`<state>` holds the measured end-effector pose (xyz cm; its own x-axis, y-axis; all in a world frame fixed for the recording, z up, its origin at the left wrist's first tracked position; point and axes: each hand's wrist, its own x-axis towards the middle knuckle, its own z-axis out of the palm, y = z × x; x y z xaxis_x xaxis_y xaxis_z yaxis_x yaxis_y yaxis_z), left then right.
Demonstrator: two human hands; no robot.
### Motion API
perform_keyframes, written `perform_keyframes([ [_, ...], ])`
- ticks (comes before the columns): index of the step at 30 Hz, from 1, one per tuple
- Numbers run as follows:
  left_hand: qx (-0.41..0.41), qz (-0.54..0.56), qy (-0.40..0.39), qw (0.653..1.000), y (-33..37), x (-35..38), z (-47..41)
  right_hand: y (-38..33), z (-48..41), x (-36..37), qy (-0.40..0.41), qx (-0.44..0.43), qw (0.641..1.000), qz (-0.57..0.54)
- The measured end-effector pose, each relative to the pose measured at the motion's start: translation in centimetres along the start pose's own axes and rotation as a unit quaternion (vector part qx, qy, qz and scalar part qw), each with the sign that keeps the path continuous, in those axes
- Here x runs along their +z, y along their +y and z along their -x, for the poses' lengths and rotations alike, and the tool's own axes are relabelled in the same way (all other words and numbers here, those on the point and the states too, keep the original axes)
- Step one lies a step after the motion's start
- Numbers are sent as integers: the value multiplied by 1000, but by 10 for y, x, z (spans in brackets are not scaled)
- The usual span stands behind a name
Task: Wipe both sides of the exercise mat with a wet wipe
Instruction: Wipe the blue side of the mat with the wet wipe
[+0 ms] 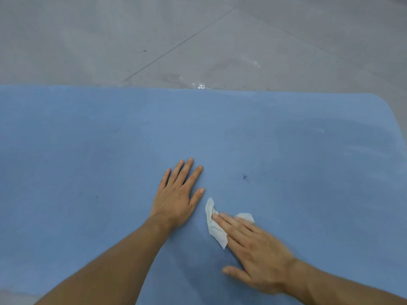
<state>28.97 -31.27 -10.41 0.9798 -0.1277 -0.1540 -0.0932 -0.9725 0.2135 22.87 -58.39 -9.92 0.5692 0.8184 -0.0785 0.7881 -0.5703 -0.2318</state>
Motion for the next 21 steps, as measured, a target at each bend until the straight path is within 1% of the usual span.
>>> perform_keyframes([
  [2,-14,2,8,1000,-9,-1,5,17,-5,0,-2,-8,1000,-3],
  [3,-18,0,10,1000,-14,-1,8,32,-10,-4,3,10,1000,-19],
  [6,-17,-3,10,1000,-26,-4,15,93,-27,-26,35,141,987,-71],
  [9,-20,-4,11,1000,-31,-5,19,141,-37,-44,46,263,963,-42],
  [11,-29,3,17,999,-32,-5,21,153,-43,-45,49,281,957,-51],
  [13,-37,6,25,999,-33,-4,23,144,-51,-40,45,275,958,-64],
  [15,-46,5,29,999,-34,-4,27,116,-56,-30,33,250,966,-49],
  [18,-54,8,32,998,-35,-3,30,51,-55,-14,16,138,989,-43],
  [21,-59,5,36,998,-37,-2,32,-8,-47,0,5,15,999,-50],
])
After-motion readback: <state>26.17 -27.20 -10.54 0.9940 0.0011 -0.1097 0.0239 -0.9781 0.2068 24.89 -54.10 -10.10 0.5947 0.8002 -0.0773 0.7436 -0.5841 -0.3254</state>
